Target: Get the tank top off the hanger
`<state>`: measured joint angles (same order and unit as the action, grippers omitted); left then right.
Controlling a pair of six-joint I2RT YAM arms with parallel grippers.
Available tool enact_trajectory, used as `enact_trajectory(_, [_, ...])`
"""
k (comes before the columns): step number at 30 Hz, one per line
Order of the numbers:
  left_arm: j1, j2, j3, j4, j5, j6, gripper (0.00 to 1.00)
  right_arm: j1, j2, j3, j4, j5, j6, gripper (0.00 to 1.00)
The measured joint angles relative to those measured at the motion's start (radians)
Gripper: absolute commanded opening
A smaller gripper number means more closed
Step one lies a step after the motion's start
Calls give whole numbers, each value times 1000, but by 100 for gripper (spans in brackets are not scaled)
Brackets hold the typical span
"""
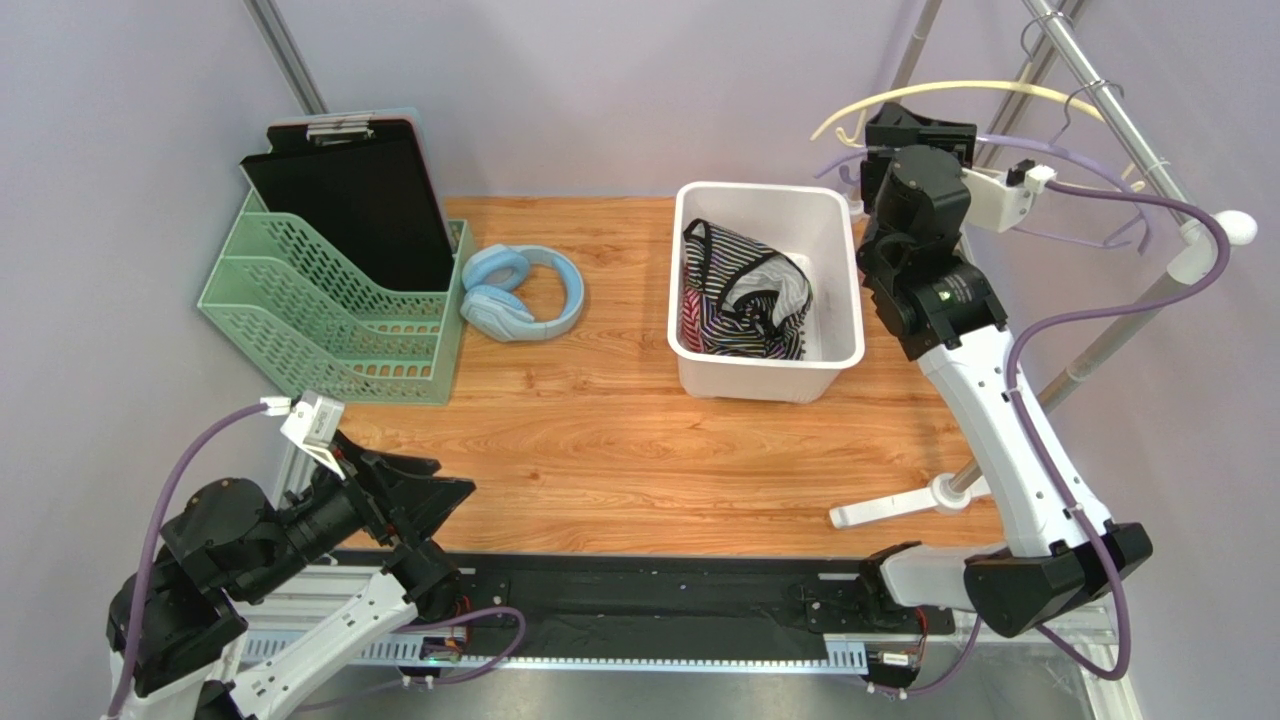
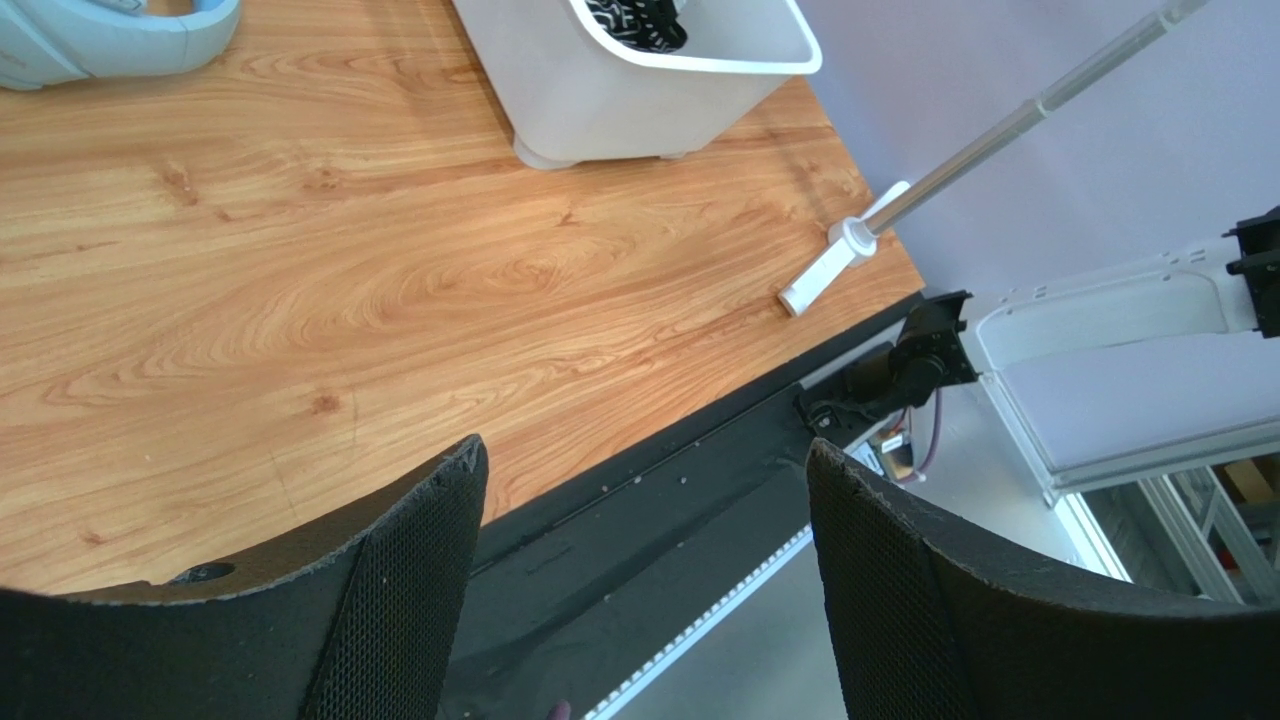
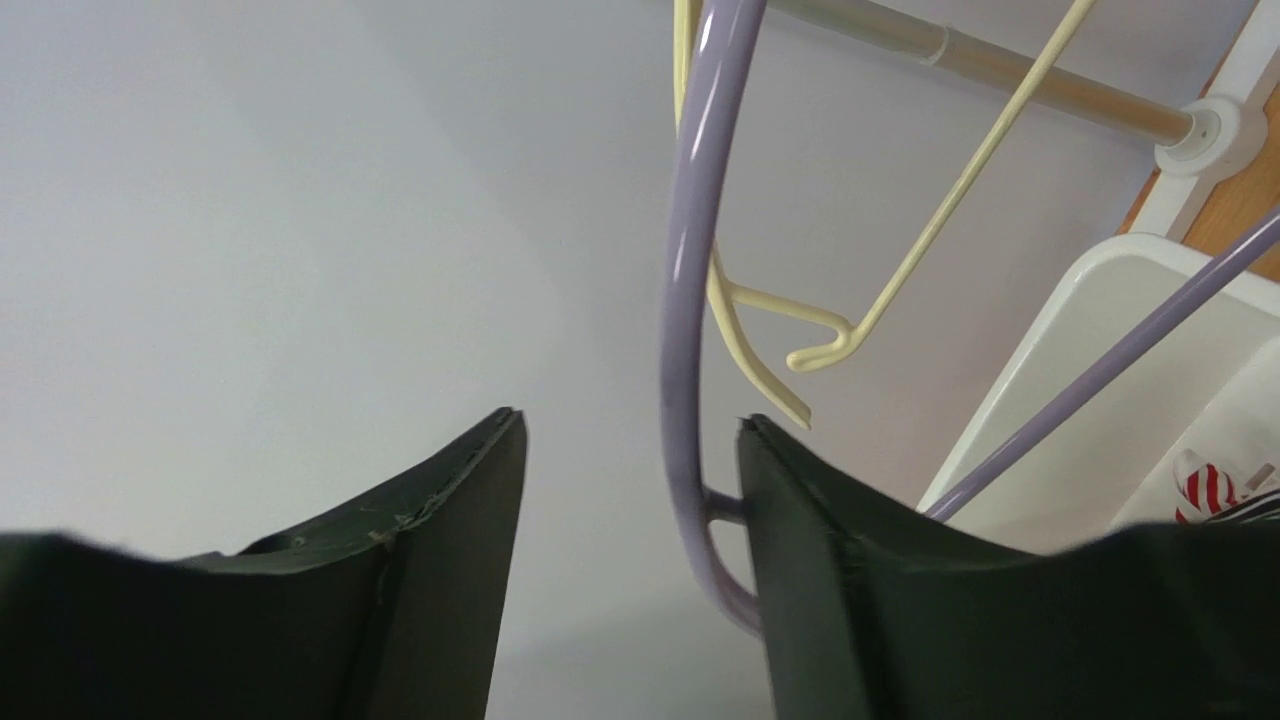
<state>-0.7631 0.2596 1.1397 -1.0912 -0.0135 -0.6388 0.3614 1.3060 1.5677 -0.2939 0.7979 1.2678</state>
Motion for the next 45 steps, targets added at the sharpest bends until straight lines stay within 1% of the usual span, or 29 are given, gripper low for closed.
enact_trajectory(2, [0,-1,-1,0,0,-4,82,5,-13,0,-29,3,-6,79])
enact_trajectory(3, [0,-1,-3,0,0,-5,82,6,-20,0,-41,5,-5,87])
enact_trajectory(5, [0,-1,-12,0,1,-8,82,13,-42,-5,-67,9,-9,90])
enact_trajectory(6, [0,-1,-17,1,1,-9,82,18,-56,-13,-77,15,-12,99])
enact_trajectory(14, [0,-3,-56,2,2,-23,82,64,-132,-24,-236,90,-17,100])
enact_trajectory(19, [0,-18,-77,3,2,-36,82,107,-141,-24,-385,132,-14,100])
enact_trajectory(23, [0,-24,-96,5,2,-42,82,170,-141,-24,-526,172,-10,100])
enact_trajectory(26, [0,-24,-116,15,2,-46,81,237,-137,-24,-592,204,-22,100])
enact_trajectory(29, [0,-24,-136,27,6,-52,81,340,-121,-24,-634,257,-74,100])
enact_trajectory(31, [0,-24,-148,36,9,-56,81,415,-99,-24,-631,286,-143,100])
enact_trajectory(34, [0,-24,-180,51,12,-66,81,511,-47,-24,-562,271,-351,100])
enact_trajectory(35, [0,-24,-192,58,13,-70,81,528,-31,-24,-533,246,-418,100])
enact_trajectory(38, [0,-23,-225,80,18,-84,80,560,3,-44,-430,61,-647,100])
enact_trajectory(40, [0,-23,-254,97,24,-96,80,563,4,-84,-365,-126,-769,100])
enact_trajectory(41, [0,-23,-269,103,24,-100,80,563,1,-118,-320,-265,-832,100])
enact_trajectory(42, [0,-23,-280,108,27,-105,80,563,-2,-145,-290,-364,-873,100])
enact_trajectory(45, [0,-23,-312,129,31,-116,80,561,-19,-258,-184,-769,-988,100])
